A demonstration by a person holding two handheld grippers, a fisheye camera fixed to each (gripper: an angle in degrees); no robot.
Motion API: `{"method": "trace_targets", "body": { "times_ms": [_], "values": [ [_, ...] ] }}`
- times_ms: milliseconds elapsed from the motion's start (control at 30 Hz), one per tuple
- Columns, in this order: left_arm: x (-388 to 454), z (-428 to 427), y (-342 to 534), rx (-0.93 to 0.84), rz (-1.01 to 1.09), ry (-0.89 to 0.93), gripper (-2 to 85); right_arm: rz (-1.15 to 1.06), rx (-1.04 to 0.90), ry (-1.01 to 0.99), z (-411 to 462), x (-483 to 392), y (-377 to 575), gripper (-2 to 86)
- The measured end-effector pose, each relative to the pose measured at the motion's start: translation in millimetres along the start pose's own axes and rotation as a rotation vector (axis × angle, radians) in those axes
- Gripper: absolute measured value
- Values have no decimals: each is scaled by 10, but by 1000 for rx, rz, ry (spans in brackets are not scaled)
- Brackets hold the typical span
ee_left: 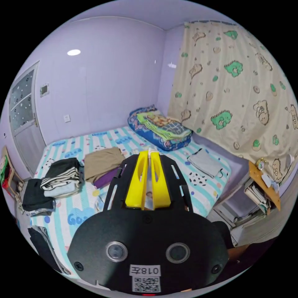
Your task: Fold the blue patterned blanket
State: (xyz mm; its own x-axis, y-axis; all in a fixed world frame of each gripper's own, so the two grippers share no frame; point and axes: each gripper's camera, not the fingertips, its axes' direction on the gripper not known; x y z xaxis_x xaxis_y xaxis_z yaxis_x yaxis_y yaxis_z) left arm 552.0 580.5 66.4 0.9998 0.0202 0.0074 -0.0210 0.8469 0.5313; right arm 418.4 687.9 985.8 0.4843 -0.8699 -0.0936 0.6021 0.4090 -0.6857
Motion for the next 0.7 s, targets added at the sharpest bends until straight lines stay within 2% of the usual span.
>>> {"method": "trace_targets", "body": {
  "times_ms": [133, 300, 400, 433, 467, 567, 700],
  "values": [
    [428, 724, -204, -112, 2, 17, -8, -45, -5, -24, -48, 103, 118, -5],
    [775, 934, -718, -109, 20, 30, -3, -77, 34, -49, -341, 307, 164, 4],
    [1002, 1175, -1060, -163, 52, 29, 24, -122, -108, -84, -266, 400, 206, 33],
    [1088, 1360, -1139, -239, 71, 42, 57, -137, -149, -98, -236, 413, 225, 41],
    [1140, 1565, -1165, -338, 76, 96, 104, -171, -211, -115, -203, 431, 274, 57],
    [1153, 1850, -1051, -506, 31, 244, 154, -264, -302, -101, -232, 451, 383, 80],
    [1098, 1493, -728, -456, 25, 376, 151, -367, -346, -57, -424, 488, 475, 92]
  ]
}}
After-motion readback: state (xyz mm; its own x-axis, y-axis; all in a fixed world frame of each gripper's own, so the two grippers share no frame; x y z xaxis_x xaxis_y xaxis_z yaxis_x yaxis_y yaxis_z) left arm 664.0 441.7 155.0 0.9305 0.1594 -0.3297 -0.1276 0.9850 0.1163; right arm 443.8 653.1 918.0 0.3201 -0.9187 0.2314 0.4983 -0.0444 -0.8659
